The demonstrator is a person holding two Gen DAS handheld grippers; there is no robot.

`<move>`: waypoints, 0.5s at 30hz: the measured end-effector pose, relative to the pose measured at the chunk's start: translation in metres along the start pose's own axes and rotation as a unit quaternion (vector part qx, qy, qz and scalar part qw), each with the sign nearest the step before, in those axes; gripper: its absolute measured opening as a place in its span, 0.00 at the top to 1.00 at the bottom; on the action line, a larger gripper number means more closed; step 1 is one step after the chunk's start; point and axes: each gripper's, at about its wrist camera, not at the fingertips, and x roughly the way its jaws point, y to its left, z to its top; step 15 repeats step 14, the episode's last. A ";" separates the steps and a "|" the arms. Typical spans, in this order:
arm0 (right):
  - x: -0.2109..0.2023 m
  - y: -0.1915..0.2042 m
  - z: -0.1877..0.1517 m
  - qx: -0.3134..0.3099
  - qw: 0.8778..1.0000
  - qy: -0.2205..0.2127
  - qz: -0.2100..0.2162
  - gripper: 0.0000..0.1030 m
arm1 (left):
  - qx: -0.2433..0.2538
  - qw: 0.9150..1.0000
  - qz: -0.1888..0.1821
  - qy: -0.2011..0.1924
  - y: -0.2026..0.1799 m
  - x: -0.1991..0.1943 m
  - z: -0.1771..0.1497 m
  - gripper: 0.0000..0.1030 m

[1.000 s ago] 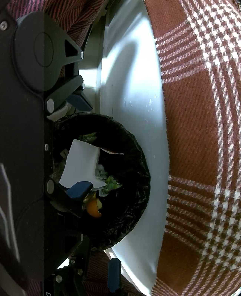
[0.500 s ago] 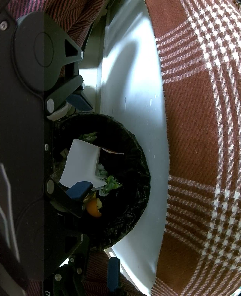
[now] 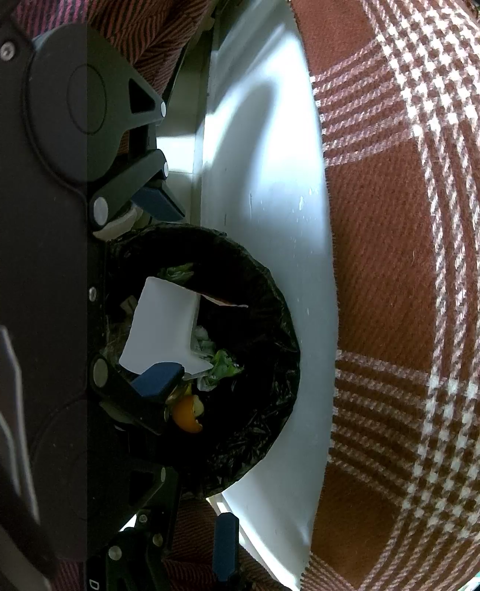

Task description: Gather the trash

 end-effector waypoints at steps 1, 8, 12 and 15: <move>0.000 0.000 0.001 0.000 1.000 0.000 0.000 0.19 | 0.001 1.000 0.000 0.000 0.000 0.000 0.000 0.20; 0.000 0.000 0.000 0.000 1.000 0.000 0.000 0.19 | -0.004 1.000 -0.002 0.002 0.001 0.000 -0.001 0.20; 0.000 0.000 0.000 0.001 1.000 0.000 0.000 0.19 | -0.005 1.000 -0.006 0.001 0.003 0.000 -0.001 0.20; 0.000 0.000 0.000 0.000 1.000 0.000 0.000 0.19 | -0.004 1.000 -0.006 -0.001 0.003 -0.001 -0.001 0.20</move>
